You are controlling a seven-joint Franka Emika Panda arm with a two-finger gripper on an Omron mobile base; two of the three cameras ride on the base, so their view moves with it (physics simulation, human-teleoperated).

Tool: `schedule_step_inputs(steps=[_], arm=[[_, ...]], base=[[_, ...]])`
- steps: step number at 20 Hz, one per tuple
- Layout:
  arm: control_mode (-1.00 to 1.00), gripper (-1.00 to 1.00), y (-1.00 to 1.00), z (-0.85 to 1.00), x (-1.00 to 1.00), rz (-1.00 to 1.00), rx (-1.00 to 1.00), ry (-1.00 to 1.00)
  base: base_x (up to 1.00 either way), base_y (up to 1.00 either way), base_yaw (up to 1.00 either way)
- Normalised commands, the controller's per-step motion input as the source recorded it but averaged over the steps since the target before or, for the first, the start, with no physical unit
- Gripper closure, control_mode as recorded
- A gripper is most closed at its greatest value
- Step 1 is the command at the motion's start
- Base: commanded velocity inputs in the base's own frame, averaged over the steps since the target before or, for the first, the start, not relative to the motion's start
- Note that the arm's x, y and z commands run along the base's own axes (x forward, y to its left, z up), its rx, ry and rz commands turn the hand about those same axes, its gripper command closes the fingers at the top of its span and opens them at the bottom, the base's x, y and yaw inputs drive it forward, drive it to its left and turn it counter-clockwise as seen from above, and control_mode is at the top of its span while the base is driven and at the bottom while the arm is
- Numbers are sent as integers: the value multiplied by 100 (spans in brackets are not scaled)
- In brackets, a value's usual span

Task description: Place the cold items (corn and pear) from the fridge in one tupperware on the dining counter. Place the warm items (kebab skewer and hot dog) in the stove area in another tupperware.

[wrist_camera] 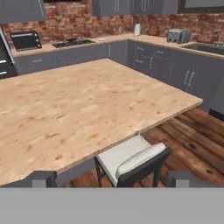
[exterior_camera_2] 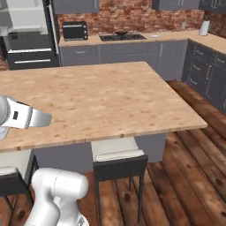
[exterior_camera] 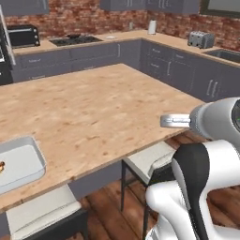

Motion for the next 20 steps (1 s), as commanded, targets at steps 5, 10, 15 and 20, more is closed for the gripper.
schedule_step_inputs(steps=[5,10,15,20], arm=[[100,-100,0,0,0,0,0,0],[100,-100,0,0,0,0,0,0],[100,-100,0,0,0,0,0,0],[100,-100,0,0,0,0,0,0]], base=[[15,-100,-13],[28,-100,-10],[40,-100,-3],[53,-100,0]])
